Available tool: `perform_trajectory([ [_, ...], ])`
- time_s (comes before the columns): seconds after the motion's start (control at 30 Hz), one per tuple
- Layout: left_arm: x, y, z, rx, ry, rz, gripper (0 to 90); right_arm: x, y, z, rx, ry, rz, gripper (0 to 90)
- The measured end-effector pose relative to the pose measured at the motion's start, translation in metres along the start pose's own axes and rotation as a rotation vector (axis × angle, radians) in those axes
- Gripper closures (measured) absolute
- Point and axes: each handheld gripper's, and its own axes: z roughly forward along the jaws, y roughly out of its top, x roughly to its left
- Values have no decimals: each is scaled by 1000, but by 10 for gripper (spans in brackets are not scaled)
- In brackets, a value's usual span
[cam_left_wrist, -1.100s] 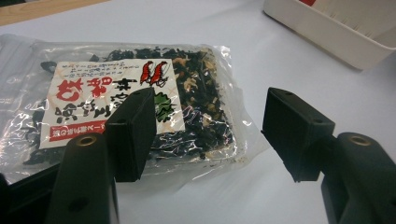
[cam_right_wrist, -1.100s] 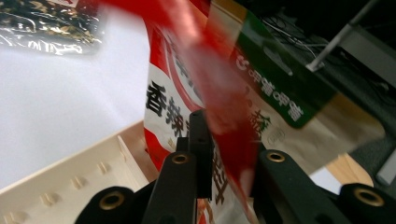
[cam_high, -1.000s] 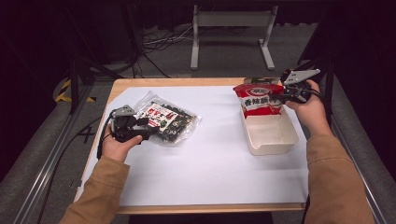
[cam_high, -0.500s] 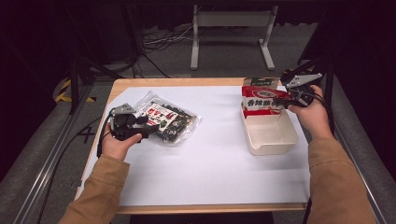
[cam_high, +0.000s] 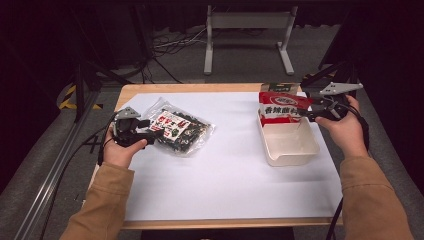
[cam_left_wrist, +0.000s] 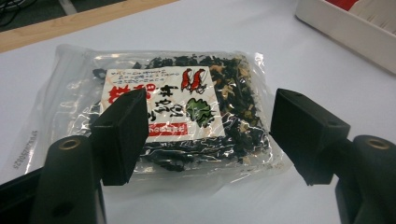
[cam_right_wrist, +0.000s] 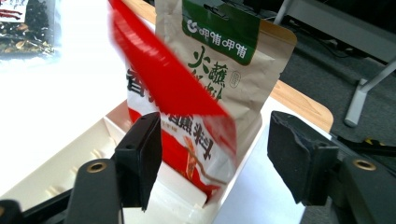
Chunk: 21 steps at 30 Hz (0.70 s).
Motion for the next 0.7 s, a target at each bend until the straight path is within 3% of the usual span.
perform_trajectory([
  [0.43, 7, -1, -12, 31, 64, 13, 279, 17, -2, -24, 13, -41, -16, 337],
  [0.6, 12, -6, -16, 70, 105, 19, 276, 31, -2, -27, 19, -29, -41, 333],
  [0.7, 17, -9, -16, 86, 133, -3, 274, 43, 0, -27, 2, -4, -51, 329],
])
